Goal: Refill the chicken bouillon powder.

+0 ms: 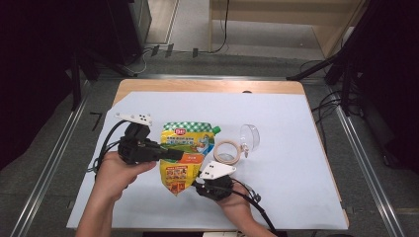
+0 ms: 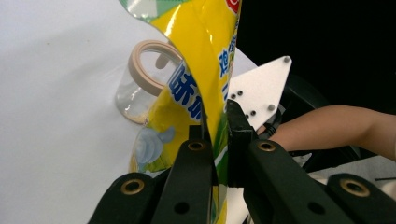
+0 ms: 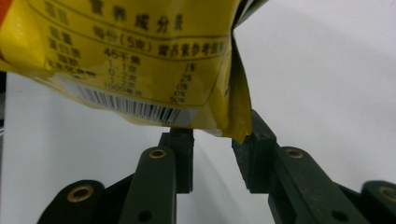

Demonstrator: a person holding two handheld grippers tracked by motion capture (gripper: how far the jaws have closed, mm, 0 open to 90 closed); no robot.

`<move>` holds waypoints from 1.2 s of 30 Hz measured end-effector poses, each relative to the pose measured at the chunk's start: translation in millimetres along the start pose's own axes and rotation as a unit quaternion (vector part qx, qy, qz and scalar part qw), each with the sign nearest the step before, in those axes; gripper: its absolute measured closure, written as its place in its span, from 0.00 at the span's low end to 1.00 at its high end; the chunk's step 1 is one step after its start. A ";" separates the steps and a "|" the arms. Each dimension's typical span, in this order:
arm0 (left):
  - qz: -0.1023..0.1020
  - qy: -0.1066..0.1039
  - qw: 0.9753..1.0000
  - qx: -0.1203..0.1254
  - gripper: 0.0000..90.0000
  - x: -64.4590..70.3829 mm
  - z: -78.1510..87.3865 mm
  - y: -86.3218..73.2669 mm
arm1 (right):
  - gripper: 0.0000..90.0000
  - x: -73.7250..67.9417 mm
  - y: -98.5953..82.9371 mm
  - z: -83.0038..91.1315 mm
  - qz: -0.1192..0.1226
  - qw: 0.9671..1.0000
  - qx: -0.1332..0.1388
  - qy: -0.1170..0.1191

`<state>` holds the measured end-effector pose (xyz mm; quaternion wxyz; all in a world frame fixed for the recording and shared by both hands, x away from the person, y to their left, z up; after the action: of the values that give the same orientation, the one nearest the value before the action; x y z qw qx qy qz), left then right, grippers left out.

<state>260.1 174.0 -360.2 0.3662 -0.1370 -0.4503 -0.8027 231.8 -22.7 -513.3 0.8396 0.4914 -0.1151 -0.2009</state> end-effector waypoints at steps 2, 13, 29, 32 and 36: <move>0.003 0.002 1.000 0.002 1.00 -1.1 -3.5 -0.1 | 0.79 -0.3 -0.8 0.0 -0.007 1.000 -0.009 0.011; 0.015 0.014 1.000 0.019 0.99 -2.1 -15.9 2.1 | 0.83 -7.6 -4.7 4.6 0.000 0.999 -0.015 0.032; 0.008 0.062 0.998 -0.001 0.89 4.0 -31.4 2.8 | 0.83 -21.7 1.4 5.9 0.023 0.999 -0.010 0.046; 0.013 0.075 0.997 0.002 0.85 4.2 -33.4 3.3 | 0.83 -24.2 3.9 6.8 0.026 0.998 -0.004 0.054; 0.013 0.079 0.997 0.005 0.81 5.5 -35.5 4.0 | 0.83 -29.0 8.3 9.7 0.027 0.998 0.003 0.058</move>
<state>263.1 140.9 -374.4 0.4123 -0.0769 -0.4223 -0.8036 204.0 -13.5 -501.2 0.8484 0.5018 -0.0800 -0.1487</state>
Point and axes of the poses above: each handheld gripper's, and its own axes: z roughly backward along the jaws, y roughly out of its top, x roughly to its right, the point moved 2 cm from there along -z, roughly forward along the jaws, and after that the axes turned 5 degrees about z, right-handed, at the moved point
